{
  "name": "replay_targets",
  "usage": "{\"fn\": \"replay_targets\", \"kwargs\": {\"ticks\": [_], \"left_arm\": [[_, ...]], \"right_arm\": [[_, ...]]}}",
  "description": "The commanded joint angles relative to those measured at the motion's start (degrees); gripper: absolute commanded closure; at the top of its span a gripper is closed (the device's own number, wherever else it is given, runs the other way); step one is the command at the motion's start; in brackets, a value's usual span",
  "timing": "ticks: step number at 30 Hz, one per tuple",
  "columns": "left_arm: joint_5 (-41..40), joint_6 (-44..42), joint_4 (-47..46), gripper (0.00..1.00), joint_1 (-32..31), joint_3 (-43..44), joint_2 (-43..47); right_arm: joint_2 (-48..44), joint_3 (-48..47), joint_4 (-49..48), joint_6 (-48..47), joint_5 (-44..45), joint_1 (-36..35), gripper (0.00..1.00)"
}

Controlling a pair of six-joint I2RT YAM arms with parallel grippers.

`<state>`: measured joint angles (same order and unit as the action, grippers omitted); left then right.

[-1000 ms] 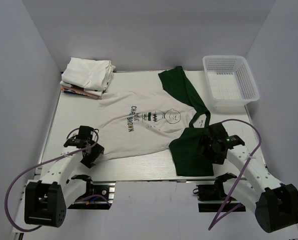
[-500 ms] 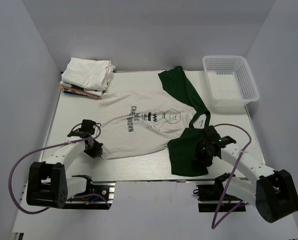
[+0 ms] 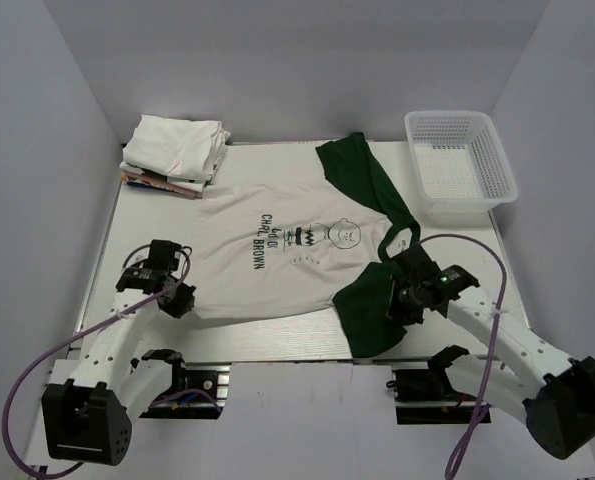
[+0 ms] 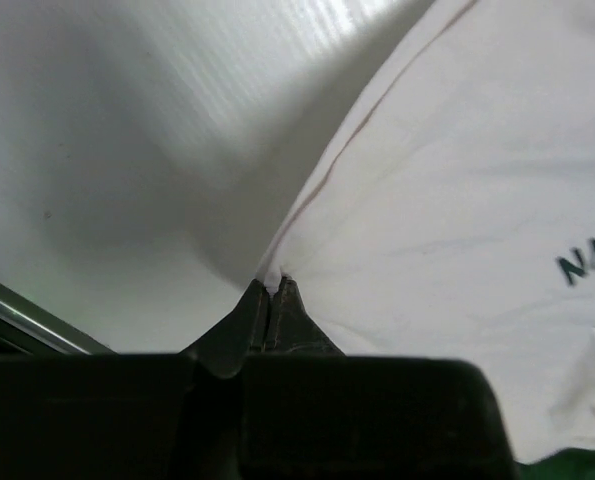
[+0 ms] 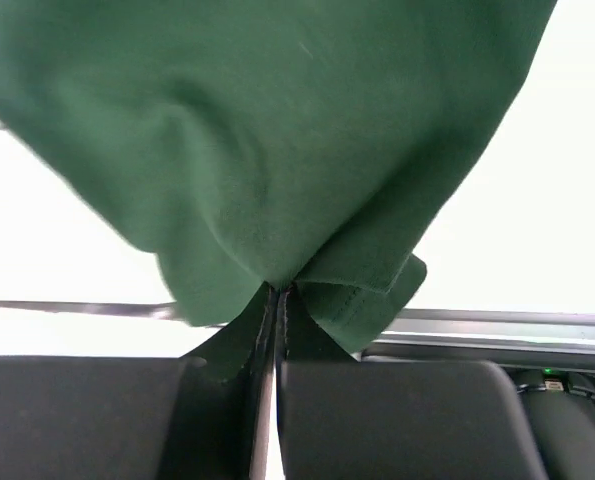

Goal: Fold and stack the t-shirts

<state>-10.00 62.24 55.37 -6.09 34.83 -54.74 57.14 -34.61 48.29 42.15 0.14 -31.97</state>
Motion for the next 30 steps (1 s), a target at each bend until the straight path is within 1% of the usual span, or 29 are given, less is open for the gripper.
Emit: {"fn": "replay_targets", "kwargs": {"ticks": [1, 5, 7, 8, 10, 11, 13, 14, 18, 20, 23, 25, 26, 28, 30], "left_arm": [[-2.4, 1.04, 6.14, 1.0, -0.15, 4.37, 2.18], [0.76, 1.04, 10.18, 1.0, 0.37, 5.95, 2.97], [0.77, 1.83, 12.64, 1.0, 0.37, 6.47, 4.2], [0.77, 1.83, 15.52, 1.0, 0.37, 7.18, 4.73], [2.43, 1.83, 17.65, 1.0, 0.37, 7.18, 6.39], [2.96, 1.83, 19.32, 1.0, 0.37, 7.7, 8.66], [2.97, 1.05, 19.33, 1.0, -0.15, 7.71, 10.87], [2.1, 1.04, 20.12, 1.0, -0.68, 8.49, 12.71], [1.39, 1.04, 20.12, 1.0, -0.15, 9.03, 14.14], [1.39, 1.04, 20.12, 1.0, -0.15, 9.03, 13.61], [3.13, 0.25, 17.06, 1.0, -0.15, 7.45, 12.47], [3.76, 0.25, 13.99, 1.0, -0.15, 6.05, 12.47], [5.15, 0.25, 12.93, 1.0, -0.15, 5.17, 12.47], [5.17, 0.25, 10.3, 1.0, 0.37, 4.64, 11.94], [5.17, 2.0, 8.7, 1.0, 0.37, 4.63, 11.32]], "right_arm": [[-4.48, -5.55, 7.06, 1.17, 2.06, -0.73, 1.0], [-7.48, -7.13, 11.2, 2.67, 1.87, -1.26, 1.0], [-8.01, -8.54, 13.48, 4.16, 2.23, -1.78, 1.0], [-8.54, -9.07, 14.8, 4.34, 2.32, -1.96, 1.0], [-10.56, -10.73, 16.3, 5.74, 2.05, -2.4, 1.0], [-12.74, -11.18, 18.05, 5.84, 2.75, -2.57, 1.0], [-14.07, -14.06, 18.94, 6.27, 4.85, -2.75, 1.0], [-15.73, -14.86, 20.86, 6.8, 5.91, -2.58, 1.0], [-16.45, -15.31, 23.24, 6.72, 6.97, -2.58, 1.0], [-16.71, -14.7, 22.29, 6.37, 7.15, -2.49, 1.0], [-16.46, -13.73, 17.99, 4.88, 8.2, -2.49, 1.0], [-14.35, -14.43, 14.31, 4.0, 8.99, -2.49, 1.0], [-13.21, -15.22, 13.33, 3.82, 10.48, -2.4, 1.0], [-11.98, -16.19, 9.3, 3.2, 11.89, -2.31, 1.0], [-10.39, -17.85, 6.83, 3.29, 14.97, -2.31, 1.0]]}}
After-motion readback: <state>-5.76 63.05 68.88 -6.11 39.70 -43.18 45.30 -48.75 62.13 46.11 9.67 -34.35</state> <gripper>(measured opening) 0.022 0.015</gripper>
